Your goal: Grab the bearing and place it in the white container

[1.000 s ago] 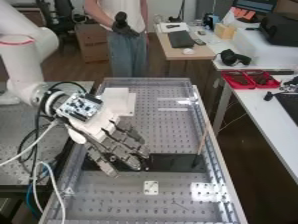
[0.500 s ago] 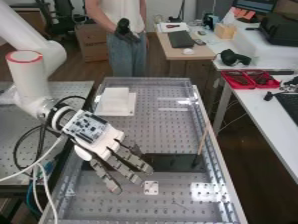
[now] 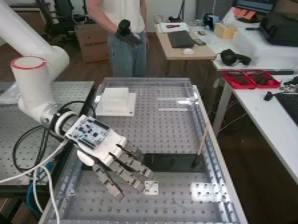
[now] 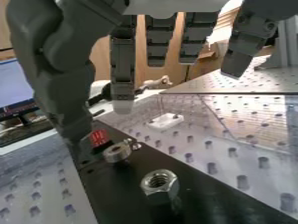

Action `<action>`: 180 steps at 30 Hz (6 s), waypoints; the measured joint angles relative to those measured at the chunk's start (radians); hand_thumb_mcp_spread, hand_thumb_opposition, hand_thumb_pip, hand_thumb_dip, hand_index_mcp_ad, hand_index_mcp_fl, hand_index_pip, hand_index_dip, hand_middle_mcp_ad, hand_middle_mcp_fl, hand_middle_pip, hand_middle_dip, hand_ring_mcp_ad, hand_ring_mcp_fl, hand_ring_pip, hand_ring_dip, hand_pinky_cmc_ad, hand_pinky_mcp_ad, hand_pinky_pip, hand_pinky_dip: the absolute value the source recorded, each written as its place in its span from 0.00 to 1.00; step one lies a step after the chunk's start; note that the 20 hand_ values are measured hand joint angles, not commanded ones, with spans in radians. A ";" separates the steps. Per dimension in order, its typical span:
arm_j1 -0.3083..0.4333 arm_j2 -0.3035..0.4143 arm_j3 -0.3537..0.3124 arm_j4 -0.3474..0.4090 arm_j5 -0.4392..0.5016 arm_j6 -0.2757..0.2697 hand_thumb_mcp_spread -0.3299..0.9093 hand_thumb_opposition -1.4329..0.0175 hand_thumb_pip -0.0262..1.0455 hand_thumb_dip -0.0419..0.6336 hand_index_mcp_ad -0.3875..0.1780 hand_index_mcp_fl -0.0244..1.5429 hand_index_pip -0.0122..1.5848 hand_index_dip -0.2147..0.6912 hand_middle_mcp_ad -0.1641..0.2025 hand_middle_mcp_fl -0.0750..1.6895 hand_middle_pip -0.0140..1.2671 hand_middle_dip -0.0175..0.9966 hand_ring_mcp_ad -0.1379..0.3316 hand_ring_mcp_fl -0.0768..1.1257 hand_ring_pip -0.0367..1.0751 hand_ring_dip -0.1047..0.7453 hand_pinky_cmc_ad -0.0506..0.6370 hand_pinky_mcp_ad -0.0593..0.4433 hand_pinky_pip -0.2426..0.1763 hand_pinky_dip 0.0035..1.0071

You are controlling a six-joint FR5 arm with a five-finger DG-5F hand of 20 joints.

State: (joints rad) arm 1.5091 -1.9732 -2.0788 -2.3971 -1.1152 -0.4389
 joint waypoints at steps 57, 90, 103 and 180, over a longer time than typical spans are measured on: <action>0.021 -0.046 -0.019 0.112 0.031 -0.066 0.59 0.45 0.60 0.37 0.46 0.02 0.96 0.46 0.48 0.04 0.11 0.28 0.46 0.06 0.11 0.26 0.61 0.74 0.36 0.27; 0.032 -0.062 -0.038 0.170 0.047 -0.115 0.59 0.45 0.60 0.37 0.46 0.02 0.98 0.43 0.48 0.04 0.11 0.28 0.46 0.06 0.11 0.26 0.61 0.71 0.36 0.35; 0.029 -0.069 -0.031 0.158 0.042 -0.106 0.59 0.45 0.60 0.37 0.46 0.02 0.98 0.42 0.48 0.04 0.11 0.28 0.46 0.06 0.11 0.26 0.61 0.72 0.36 0.36; 0.034 -0.089 -0.038 0.201 0.059 -0.140 0.58 0.45 0.61 0.41 0.46 0.09 0.98 0.36 0.48 0.04 0.11 0.28 0.47 0.06 0.11 0.26 0.61 0.70 0.36 0.42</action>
State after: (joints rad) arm 1.5427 -2.0625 -2.1165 -2.1964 -1.0567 -0.5792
